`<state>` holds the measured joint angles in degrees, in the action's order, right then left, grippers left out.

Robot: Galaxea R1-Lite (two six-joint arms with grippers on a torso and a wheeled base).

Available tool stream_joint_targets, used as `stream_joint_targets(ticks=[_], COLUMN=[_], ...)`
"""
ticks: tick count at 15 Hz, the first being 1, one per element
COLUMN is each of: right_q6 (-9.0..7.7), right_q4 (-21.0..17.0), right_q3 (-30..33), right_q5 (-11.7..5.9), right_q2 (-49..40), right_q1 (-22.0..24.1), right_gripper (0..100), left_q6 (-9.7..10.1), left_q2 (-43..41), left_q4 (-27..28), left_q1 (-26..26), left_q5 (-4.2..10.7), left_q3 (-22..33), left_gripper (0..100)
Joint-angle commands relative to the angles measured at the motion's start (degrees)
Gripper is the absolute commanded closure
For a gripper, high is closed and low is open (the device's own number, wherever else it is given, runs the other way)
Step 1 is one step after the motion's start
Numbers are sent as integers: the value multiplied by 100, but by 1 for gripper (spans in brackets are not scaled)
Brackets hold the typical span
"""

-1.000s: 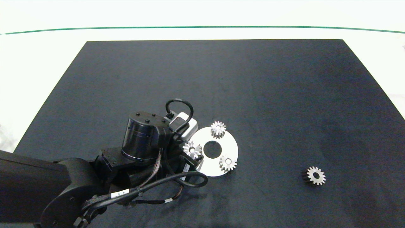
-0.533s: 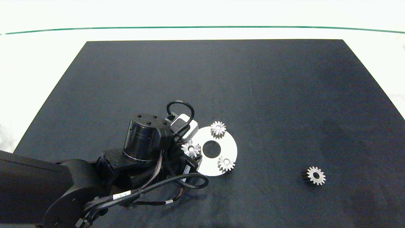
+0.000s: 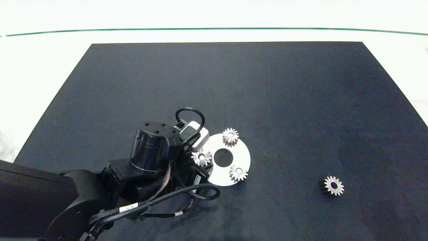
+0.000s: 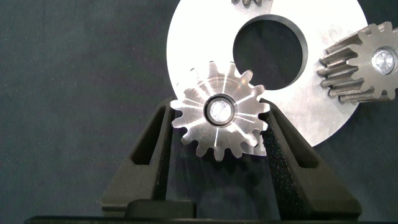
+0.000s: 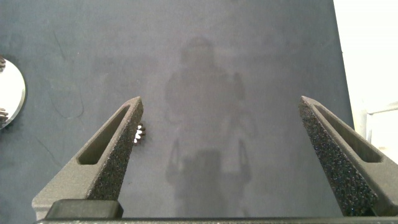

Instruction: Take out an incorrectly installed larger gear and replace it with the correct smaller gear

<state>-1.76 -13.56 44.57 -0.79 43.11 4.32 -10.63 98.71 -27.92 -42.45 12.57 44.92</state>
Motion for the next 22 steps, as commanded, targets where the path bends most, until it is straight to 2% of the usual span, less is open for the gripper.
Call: stream_joint_targets(ticks=[1, 4, 16, 19, 22], right_q6=[0, 0, 0, 0, 0], right_q4=[-7, -7, -7, -7, -7], right_q3=[-1, -1, -1, -1, 8], right_q5=[0, 0, 0, 0, 0], right_q2=[5, 5, 5, 5, 5], right_q1=[-1, -1, -1, -1, -1], right_gripper=[0, 0, 0, 0, 0], left_q6=[-9, 8, -97, -115, -106], left_q2=[17, -18, -422, -651, -994], left_q4=[-3, 14, 67, 313, 832], left_q1=[-9, -9, -27, -9, 79], left_q5=[9, 0, 9, 9, 26], left_q3=[-1, -1, 61, 52, 52], left_gripper=[70, 75, 75, 75, 75])
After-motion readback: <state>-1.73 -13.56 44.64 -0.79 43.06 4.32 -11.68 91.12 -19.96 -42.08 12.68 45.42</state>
